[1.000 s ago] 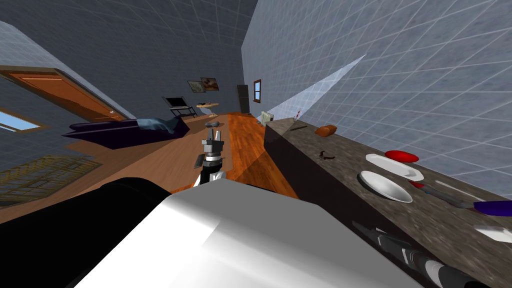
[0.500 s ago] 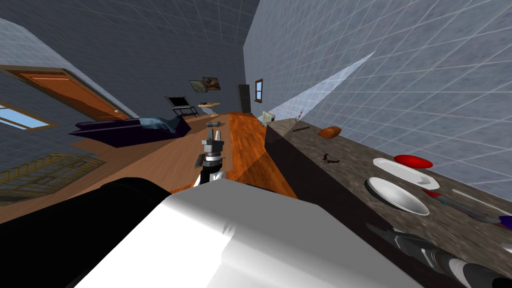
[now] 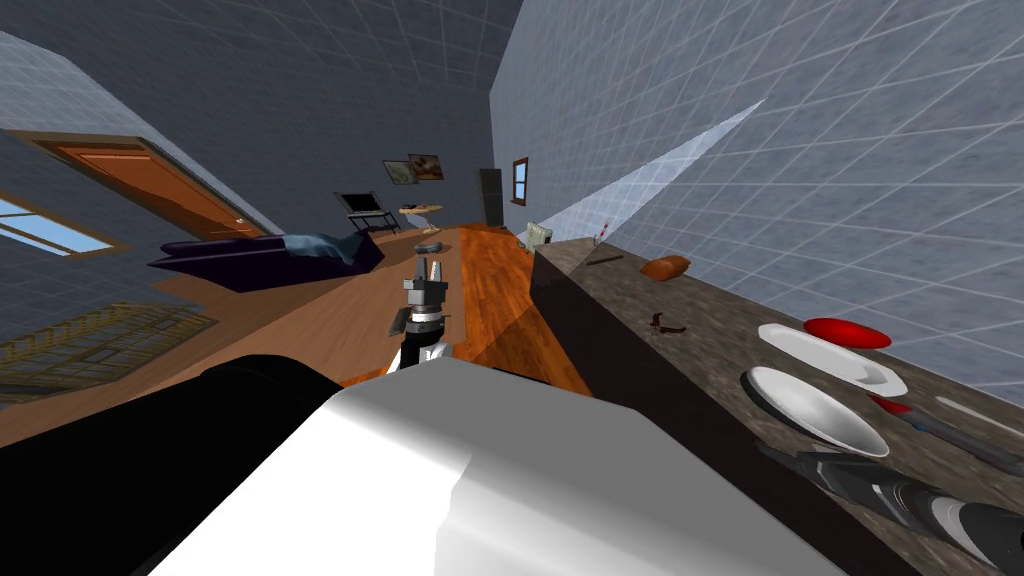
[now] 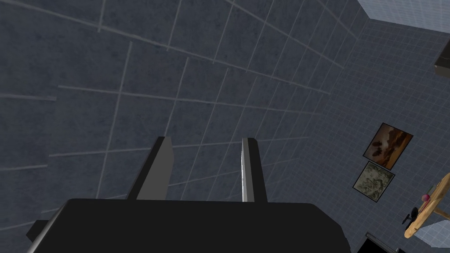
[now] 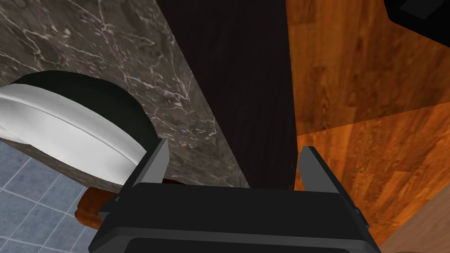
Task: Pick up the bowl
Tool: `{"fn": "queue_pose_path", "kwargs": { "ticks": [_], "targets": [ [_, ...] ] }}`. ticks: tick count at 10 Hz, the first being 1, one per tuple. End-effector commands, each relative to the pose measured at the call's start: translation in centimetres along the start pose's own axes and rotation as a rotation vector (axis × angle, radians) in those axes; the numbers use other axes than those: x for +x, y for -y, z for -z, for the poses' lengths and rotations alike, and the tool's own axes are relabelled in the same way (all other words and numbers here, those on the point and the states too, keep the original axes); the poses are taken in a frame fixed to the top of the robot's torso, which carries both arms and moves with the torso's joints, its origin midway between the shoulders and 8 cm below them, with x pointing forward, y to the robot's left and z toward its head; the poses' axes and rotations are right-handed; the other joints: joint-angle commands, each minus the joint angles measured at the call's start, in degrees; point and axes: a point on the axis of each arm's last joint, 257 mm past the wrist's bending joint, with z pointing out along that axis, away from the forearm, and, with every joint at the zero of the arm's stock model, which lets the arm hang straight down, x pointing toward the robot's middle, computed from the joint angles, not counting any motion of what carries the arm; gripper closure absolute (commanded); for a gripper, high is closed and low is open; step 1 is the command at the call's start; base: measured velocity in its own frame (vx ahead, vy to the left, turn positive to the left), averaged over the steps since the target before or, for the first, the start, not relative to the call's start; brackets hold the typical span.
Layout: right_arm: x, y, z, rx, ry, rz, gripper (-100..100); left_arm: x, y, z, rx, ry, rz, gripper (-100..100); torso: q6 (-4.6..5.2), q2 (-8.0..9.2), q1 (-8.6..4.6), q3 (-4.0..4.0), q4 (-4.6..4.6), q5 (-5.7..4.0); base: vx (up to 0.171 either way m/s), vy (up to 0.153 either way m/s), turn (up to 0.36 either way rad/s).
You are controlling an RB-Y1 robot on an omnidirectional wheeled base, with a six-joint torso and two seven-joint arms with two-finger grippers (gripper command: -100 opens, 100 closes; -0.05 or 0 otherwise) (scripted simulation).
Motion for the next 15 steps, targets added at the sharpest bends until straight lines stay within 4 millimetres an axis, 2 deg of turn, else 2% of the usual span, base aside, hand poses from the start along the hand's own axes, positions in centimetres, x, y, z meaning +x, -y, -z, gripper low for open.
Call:
{"fn": "queue_pose_path", "kwargs": {
  "ticks": [1,5,6,7,8,9,10,12,13,14,15],
  "targets": [
    [-1.0,1.4,0.6,0.018,-0.02,0.068,-100,0.0,0.0,0.0,0.0,0.0,0.0,0,0.0,0.0,0.0,0.0,0.0,0.0,0.079,-0.083,0.057],
    [-2.7,2.9,1.4,0.024,-0.057,0.169,-100,0.0,0.0,0.0,0.0,0.0,0.0,0,0.02,-0.07,-0.21,-0.04,-0.02,-0.06,0.071,-0.088,0.035],
    [-2.1,2.3,1.5,0.002,-0.083,0.192,-100,0.0,0.0,0.0,0.0,0.0,0.0,0,0.02,-0.05,-0.36,-0.03,-0.02,-0.1,0.078,-0.19,0.054],
    [-0.4,0.8,1.3,-0.036,-0.108,0.186,-100,0.0,0.0,0.0,0.0,0.0,0.0,0,0.03,-0.07,-0.57,-0.04,-0.02,-0.15,0.069,-0.146,0.046],
    [-1.4,1.6,1.3,-0.014,-0.093,0.185,-100,0.0,0.0,0.0,0.0,0.0,0.0,0,0.05,-0.03,-0.48,-0.02,-0.01,-0.17,0.027,-0.05,0.012],
    [-1.2,1.4,1.3,-0.018,-0.095,0.185,0,0.0,0.0,0.0,0.0,0.0,0.0,0,0.05,0.09,-0.18,0.05,0.02,-0.1,0.006,-0.012,0.001],
    [0.3,0.9,1.5,-0.034,-0.104,0.174,-100,0.0,0.0,0.0,0.0,0.0,0.0,0,0.06,0.19,0.01,0.11,0.04,-0.04,0.072,0.006,-0.044],
    [0.1,0.9,1.5,-0.034,-0.097,0.19,-100,0.0,0.0,0.0,0.0,0.0,0.0,0,0.05,0.01,0.15,0.01,0.0,0.01,0.059,0.005,-0.018],
    [1.6,0.3,1.7,-0.048,-0.105,0.171,-100,0.0,0.0,0.0,0.0,0.0,0.0,0,0.04,0.08,0.14,0.04,0.01,0.0,0.087,-0.006,-0.034],
    [1.4,0.4,1.6,-0.047,-0.097,0.189,-100,0.0,0.0,0.0,0.0,0.0,0.0,0,0.07,-0.02,0.11,0.0,0.0,-0.01,0.083,0.002,-0.032],
    [2.8,-0.1,1.9,-0.058,-0.103,0.162,-100,0.0,0.0,0.0,0.0,0.0,0.0,0,0.05,-0.03,0.13,-0.02,-0.01,0.0,0.085,-0.008,-0.051]
  ]
}}
